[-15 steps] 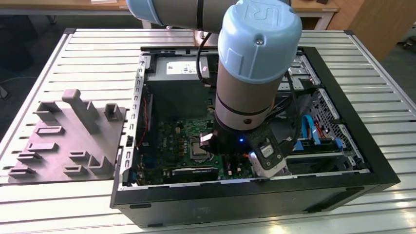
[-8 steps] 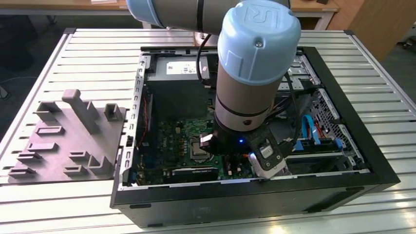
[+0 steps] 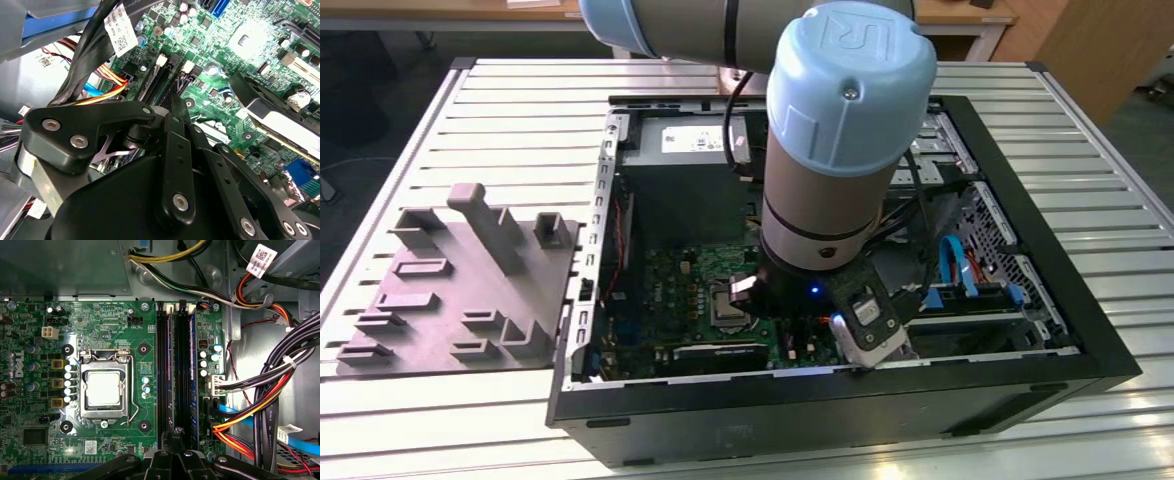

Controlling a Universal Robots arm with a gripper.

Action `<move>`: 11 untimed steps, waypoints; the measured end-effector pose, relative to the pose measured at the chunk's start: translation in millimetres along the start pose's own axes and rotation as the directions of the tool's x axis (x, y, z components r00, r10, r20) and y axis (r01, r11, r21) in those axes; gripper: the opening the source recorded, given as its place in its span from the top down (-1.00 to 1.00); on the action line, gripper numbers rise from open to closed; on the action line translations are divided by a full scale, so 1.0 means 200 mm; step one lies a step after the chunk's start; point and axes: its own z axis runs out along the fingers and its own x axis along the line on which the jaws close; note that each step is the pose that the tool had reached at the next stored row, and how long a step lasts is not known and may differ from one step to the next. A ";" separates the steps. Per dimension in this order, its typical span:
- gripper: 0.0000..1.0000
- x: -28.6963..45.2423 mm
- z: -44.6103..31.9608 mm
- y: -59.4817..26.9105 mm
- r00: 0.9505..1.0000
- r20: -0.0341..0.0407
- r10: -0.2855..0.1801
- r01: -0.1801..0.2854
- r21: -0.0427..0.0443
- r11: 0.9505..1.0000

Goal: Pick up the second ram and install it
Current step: 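Press down the second ram until it locks into place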

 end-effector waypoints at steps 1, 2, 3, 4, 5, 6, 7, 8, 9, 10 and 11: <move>0.80 0.000 0.000 0.000 1.000 0.000 0.000 0.000 0.000 1.000; 0.80 0.000 0.001 0.000 1.000 0.000 0.000 0.000 0.000 1.000; 0.80 0.000 0.004 0.000 1.000 0.000 0.000 0.000 0.000 1.000; 0.80 0.000 0.006 -0.001 1.000 0.000 0.000 0.000 0.000 1.000; 0.80 0.000 0.008 -0.001 1.000 0.000 0.000 0.000 0.001 1.000; 0.80 0.000 0.008 -0.001 1.000 0.000 0.000 0.000 0.001 1.000; 0.80 0.000 0.008 -0.001 1.000 0.000 0.000 0.000 0.000 1.000; 0.80 0.000 0.010 -0.001 1.000 0.000 0.000 0.000 0.000 1.000; 0.80 0.000 0.012 -0.001 1.000 0.000 0.000 0.000 0.000 1.000; 0.80 0.001 0.015 -0.001 1.000 0.000 0.000 0.000 0.000 1.000; 0.80 0.001 0.017 -0.001 1.000 0.000 0.000 0.000 0.000 1.000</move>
